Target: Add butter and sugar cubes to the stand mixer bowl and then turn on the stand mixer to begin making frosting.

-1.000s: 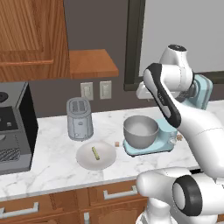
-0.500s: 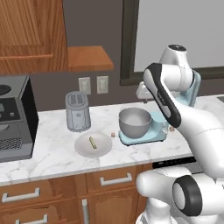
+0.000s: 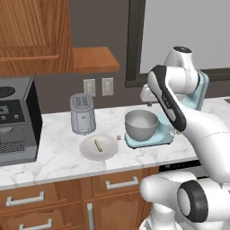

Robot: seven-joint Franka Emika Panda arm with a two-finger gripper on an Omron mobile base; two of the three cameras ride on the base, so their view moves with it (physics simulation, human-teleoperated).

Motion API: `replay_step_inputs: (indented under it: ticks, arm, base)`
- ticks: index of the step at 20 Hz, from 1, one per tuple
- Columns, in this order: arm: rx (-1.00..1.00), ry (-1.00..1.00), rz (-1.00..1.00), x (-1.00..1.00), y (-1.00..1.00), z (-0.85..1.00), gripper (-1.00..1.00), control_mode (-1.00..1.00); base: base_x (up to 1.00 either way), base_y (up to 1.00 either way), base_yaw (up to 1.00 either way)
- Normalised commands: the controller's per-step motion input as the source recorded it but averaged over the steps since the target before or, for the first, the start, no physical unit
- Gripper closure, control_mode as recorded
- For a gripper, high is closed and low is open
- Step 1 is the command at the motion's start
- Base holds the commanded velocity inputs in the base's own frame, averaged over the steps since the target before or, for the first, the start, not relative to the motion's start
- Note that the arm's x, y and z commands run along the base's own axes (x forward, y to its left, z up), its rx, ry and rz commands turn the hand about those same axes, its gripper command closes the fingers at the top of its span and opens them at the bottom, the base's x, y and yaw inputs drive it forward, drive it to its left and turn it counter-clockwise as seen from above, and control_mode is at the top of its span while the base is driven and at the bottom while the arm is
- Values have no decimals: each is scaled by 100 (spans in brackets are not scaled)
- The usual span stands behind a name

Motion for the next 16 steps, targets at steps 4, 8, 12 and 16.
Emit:
replay_step_inputs:
  ticks: [4, 8, 12, 16]
  arm:
    - [0, 0, 0, 0, 0, 0, -100, 100]
    - [0, 0, 0, 0, 0, 0, -100, 100]
    - [0, 0, 0, 0, 0, 0, -100, 100]
    - [0, 0, 0, -9, -10, 0, -100, -100]
  base:
    - [-2, 29, 0]
    - [-5, 11, 0]
    - [0, 9, 0]
    - [0, 0, 0]
